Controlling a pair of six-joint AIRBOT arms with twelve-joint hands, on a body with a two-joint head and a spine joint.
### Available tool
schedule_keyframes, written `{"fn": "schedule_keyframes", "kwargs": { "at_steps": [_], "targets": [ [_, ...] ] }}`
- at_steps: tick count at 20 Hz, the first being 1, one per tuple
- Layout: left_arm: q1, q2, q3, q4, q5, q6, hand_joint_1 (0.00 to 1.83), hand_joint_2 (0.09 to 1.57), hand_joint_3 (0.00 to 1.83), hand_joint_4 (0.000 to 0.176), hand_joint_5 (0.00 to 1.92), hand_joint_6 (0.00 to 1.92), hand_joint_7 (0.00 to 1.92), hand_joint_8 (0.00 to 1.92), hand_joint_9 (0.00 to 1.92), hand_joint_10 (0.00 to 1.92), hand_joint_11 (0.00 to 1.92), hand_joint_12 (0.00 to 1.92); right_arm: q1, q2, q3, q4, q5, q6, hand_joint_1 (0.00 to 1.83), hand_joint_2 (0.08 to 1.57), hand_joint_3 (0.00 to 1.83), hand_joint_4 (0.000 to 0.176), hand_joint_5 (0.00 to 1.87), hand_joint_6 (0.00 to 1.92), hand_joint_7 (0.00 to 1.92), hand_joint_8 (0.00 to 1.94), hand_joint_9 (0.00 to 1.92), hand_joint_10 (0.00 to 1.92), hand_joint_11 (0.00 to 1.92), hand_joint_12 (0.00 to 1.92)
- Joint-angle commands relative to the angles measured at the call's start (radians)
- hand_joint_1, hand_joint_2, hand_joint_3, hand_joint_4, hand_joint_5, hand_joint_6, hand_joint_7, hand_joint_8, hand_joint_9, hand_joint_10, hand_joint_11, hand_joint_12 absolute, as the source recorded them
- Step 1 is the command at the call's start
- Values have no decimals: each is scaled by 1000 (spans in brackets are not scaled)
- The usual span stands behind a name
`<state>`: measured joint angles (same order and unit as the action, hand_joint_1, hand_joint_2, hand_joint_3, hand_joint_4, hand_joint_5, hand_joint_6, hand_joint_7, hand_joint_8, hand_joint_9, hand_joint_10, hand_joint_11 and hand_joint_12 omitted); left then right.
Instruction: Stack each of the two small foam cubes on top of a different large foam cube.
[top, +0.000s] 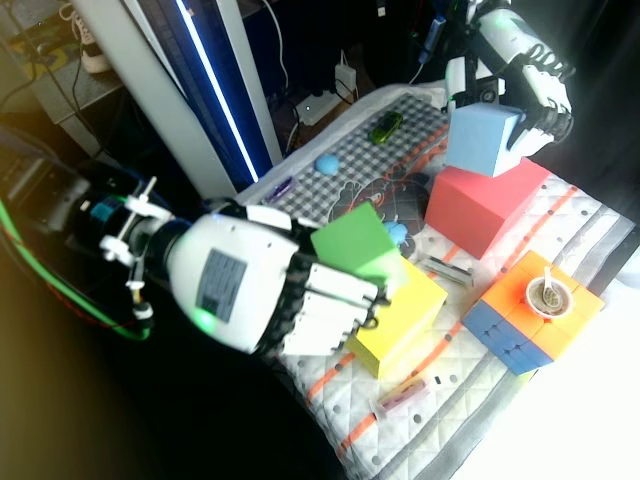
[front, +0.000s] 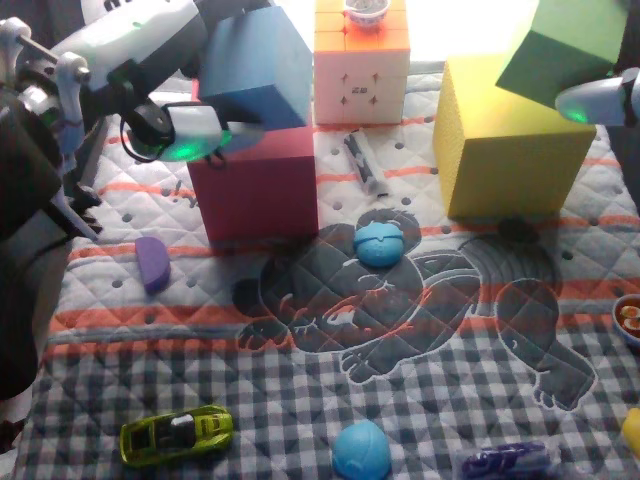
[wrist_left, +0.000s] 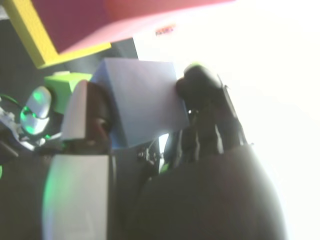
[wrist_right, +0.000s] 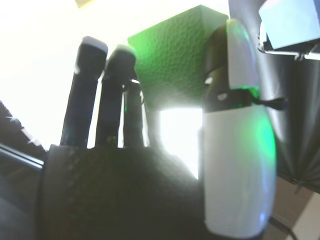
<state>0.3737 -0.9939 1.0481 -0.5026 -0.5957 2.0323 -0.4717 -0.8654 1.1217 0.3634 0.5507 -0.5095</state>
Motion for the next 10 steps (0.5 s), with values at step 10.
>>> {"fn": "schedule_keyframes", "kwargs": {
  "at_steps": [10],
  "targets": [
    [-9,-22,36,-61,-57,65,1257,1204,0,0,203,1183,170,1285,298,1580,283,1900,25,-17,16,20,76,8,1128,1317,0,0,514,1587,739,1544,694,1851,808,1921]
  ]
}}
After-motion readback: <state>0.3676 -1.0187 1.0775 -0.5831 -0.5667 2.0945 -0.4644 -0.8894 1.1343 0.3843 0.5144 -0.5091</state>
